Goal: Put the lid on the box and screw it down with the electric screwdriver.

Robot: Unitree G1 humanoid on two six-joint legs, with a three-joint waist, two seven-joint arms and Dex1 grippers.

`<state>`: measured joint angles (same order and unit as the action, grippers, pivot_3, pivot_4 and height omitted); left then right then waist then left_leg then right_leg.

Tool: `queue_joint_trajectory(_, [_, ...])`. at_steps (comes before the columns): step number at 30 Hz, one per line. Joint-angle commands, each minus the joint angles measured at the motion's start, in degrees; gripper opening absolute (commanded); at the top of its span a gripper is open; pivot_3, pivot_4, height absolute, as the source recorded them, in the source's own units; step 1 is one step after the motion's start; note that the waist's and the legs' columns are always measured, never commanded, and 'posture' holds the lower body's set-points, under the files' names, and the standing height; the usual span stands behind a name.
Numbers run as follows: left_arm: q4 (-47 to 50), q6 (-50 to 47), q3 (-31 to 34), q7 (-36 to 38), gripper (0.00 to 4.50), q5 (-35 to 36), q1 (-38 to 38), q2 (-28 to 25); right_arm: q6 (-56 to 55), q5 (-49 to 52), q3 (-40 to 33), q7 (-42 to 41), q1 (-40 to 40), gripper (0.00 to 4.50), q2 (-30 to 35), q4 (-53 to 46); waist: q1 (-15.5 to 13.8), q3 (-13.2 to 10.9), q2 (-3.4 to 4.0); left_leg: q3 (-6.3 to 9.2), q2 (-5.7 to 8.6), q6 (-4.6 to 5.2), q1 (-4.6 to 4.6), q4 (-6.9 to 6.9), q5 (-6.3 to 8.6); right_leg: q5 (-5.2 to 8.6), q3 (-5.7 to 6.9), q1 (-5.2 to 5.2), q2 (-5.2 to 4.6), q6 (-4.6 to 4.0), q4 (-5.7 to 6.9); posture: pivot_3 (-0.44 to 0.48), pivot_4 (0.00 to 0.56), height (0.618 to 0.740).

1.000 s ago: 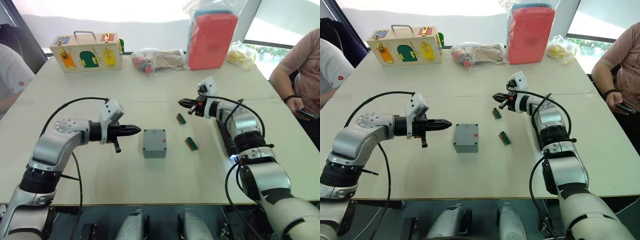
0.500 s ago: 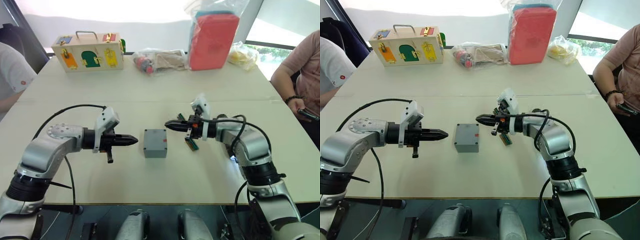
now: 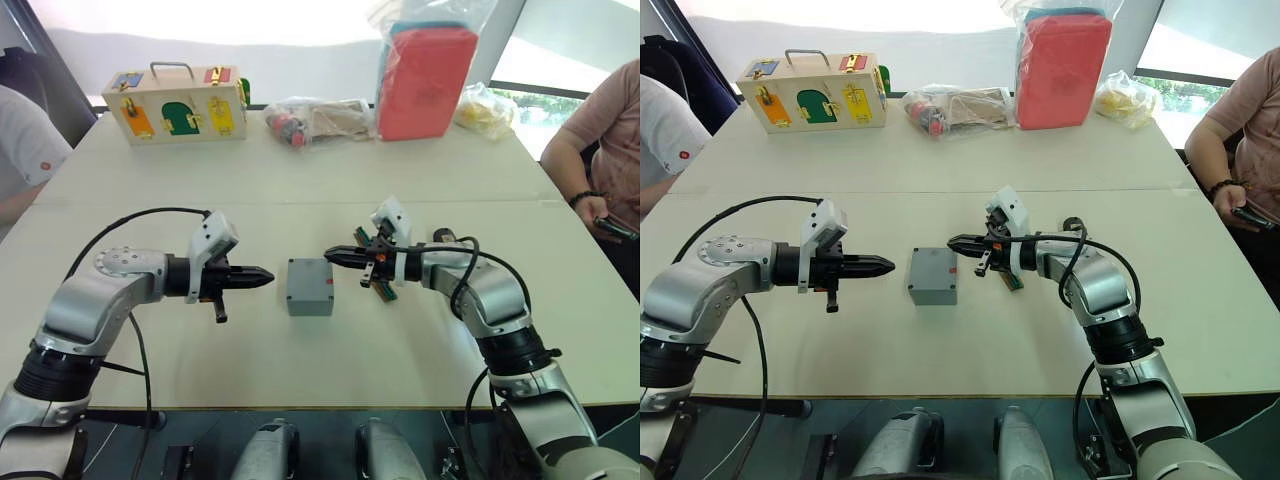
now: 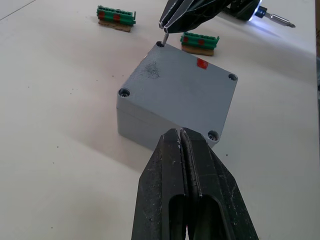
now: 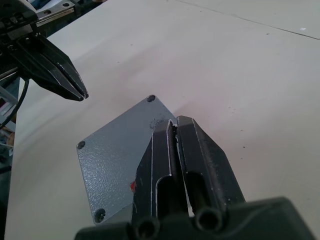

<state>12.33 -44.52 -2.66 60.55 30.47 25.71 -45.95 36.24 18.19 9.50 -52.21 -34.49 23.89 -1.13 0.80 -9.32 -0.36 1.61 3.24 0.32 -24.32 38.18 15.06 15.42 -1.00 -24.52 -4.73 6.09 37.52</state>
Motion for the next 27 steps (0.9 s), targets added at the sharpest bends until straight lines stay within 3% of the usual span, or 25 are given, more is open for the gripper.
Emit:
queue_joint_trajectory(1, [0.8, 0.8, 0.9, -0.4, 0.00, 0.1, 1.1, 0.1, -1.4, -0.1, -0.2, 0.0, -1.0, 0.01, 0.3, -0.2, 0.0, 0.0, 0.00, 0.00, 0.00, 0.00, 0.00, 0.00, 0.00, 0.00, 0.00, 0.00, 0.00, 0.00, 0.00, 0.000, 0.150, 0.738])
queue_joint_trajectory(17, [0.6, 1.1, 0.7, -1.0, 0.00, 0.0, 1.6, 0.6, -2.4, -0.9, 0.3, 0.5, -0.5, 0.01, 0.2, 1.4, 0.0, 0.0, 0.00, 0.00, 0.00, 0.00, 0.00, 0.00, 0.00, 0.00, 0.00, 0.00, 0.00, 0.00, 0.00, 0.000, 0.150, 0.738])
queue_joint_trajectory(23, [0.4, 1.1, 0.6, -1.1, 0.00, 0.0, 2.2, 1.3, -1.6, -0.8, -0.4, 1.0, -1.1, 1.91, 1.0, 1.1, 0.0, 0.0, 0.00, 0.00, 0.00, 0.00, 0.00, 0.00, 0.00, 0.00, 0.00, 0.00, 0.00, 0.00, 0.00, 0.000, 0.150, 0.738])
queue_joint_trajectory(27, [0.1, 1.5, 0.6, -1.2, 0.00, 0.1, 3.0, 2.3, 0.1, 0.3, -1.6, 0.7, -1.6, 1.91, 2.2, -0.2, -0.1, 0.0, 0.00, 0.00, 0.00, 0.00, 0.00, 0.00, 0.00, 0.00, 0.00, 0.00, 0.00, 0.00, 0.00, 0.000, 0.150, 0.738])
